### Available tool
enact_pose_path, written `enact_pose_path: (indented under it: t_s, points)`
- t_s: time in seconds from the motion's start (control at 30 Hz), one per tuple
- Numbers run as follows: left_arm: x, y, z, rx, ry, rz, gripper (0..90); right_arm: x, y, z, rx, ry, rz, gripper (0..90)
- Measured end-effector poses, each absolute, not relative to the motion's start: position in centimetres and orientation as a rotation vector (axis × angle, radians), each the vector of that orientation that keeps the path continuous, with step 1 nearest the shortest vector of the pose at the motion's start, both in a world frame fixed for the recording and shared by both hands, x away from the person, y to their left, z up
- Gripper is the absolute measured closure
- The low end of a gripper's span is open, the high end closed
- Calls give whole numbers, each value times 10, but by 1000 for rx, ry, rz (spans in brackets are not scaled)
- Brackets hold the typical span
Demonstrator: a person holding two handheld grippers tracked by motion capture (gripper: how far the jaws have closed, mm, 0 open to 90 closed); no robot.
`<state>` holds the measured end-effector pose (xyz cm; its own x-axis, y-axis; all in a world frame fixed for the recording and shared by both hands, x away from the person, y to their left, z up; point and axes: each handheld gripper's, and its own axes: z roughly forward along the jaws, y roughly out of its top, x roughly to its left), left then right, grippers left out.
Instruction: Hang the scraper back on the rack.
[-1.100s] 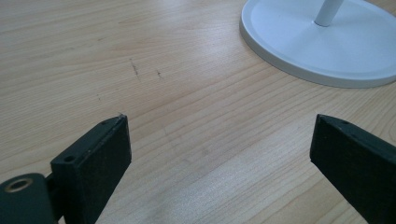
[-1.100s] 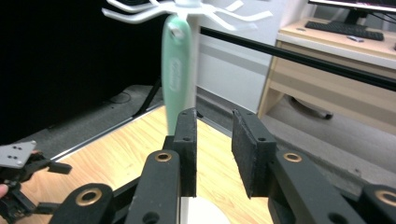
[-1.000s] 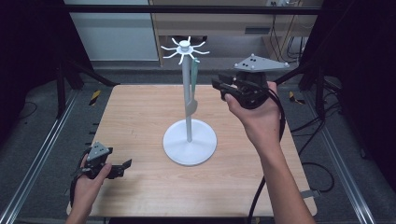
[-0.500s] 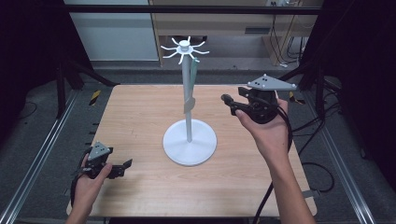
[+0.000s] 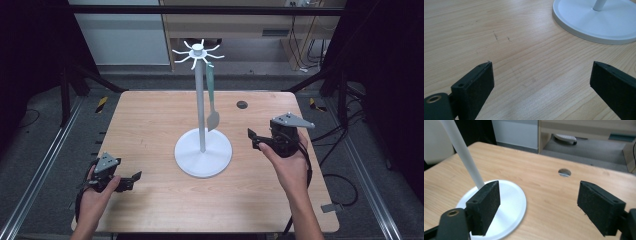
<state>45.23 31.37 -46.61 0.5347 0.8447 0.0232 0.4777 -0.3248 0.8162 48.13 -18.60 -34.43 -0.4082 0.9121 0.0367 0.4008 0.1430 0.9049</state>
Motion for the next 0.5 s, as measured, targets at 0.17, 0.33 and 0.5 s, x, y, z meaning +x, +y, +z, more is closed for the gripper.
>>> enact_pose_path:
  t_s: [0.17, 0.33, 0.5]
  points:
    - [451, 314, -465, 1970, 1075, 593, 49, 477, -192, -372, 1298, 1895, 1221, 142]
    - [451, 315, -465, 1968, 1081, 603, 44, 471, -195, -393, 1309, 1913, 1192, 105]
    - [452, 316, -466, 1952, 1089, 601, 34, 467, -199, -412, 1323, 1934, 1191, 88]
